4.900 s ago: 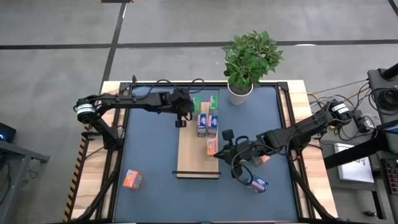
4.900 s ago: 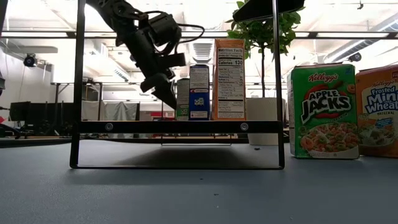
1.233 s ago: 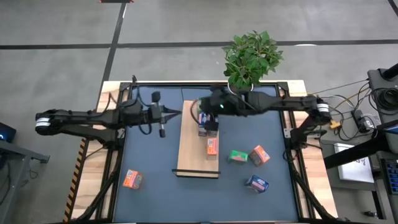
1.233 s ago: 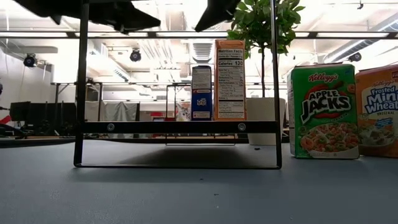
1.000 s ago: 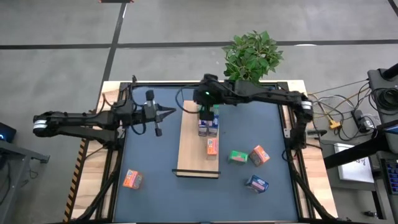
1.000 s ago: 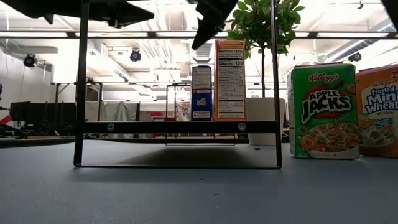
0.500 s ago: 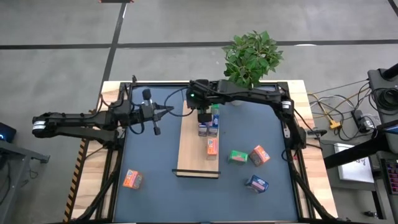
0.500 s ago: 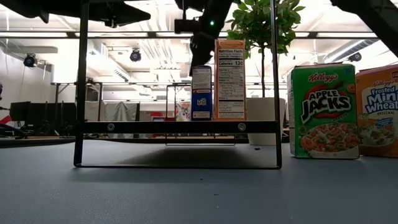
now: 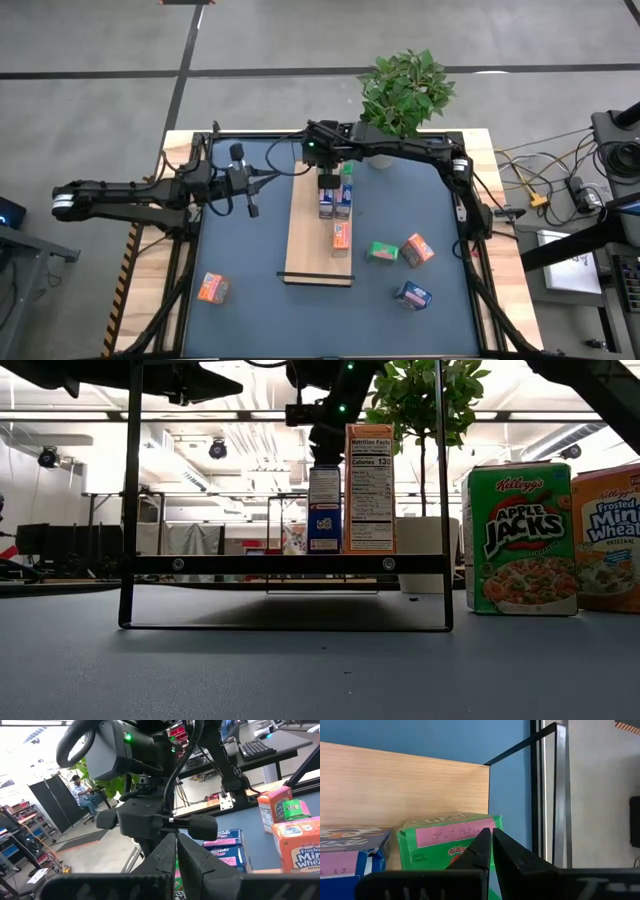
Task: Stack cereal on shelf
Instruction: Put the left green cereal box on the shelf aligned with the other green cereal box
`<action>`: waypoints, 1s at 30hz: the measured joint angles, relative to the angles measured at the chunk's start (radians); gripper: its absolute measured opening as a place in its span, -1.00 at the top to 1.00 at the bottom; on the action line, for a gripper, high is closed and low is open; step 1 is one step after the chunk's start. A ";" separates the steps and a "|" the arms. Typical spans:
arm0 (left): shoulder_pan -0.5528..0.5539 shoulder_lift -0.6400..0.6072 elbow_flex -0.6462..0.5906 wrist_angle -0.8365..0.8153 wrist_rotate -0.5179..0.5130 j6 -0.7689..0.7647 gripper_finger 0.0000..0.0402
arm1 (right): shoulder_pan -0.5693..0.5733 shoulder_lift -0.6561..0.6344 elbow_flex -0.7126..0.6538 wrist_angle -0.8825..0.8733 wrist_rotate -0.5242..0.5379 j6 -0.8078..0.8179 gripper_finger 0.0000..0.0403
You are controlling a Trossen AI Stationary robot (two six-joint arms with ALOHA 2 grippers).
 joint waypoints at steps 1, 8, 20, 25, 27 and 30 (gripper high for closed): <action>0.000 0.000 0.000 0.000 0.000 0.000 1.00 | 0.000 0.000 -0.003 0.000 0.000 0.002 0.96; 0.000 0.000 0.000 0.000 0.000 0.000 1.00 | 0.000 0.000 -0.037 0.005 -0.007 0.012 0.96; 0.000 0.000 0.000 0.000 0.000 0.000 1.00 | -0.001 0.000 -0.041 -0.005 0.071 0.021 0.96; 0.000 0.000 0.000 -0.003 0.000 0.000 1.00 | -0.001 -0.003 -0.033 -0.024 0.072 0.053 0.96; 0.000 0.000 0.000 -0.005 0.000 0.003 1.00 | 0.000 -0.004 -0.025 -0.035 0.074 0.058 0.96; 0.000 0.000 0.000 -0.007 0.000 0.011 1.00 | 0.004 -0.004 -0.015 -0.042 0.081 0.058 0.96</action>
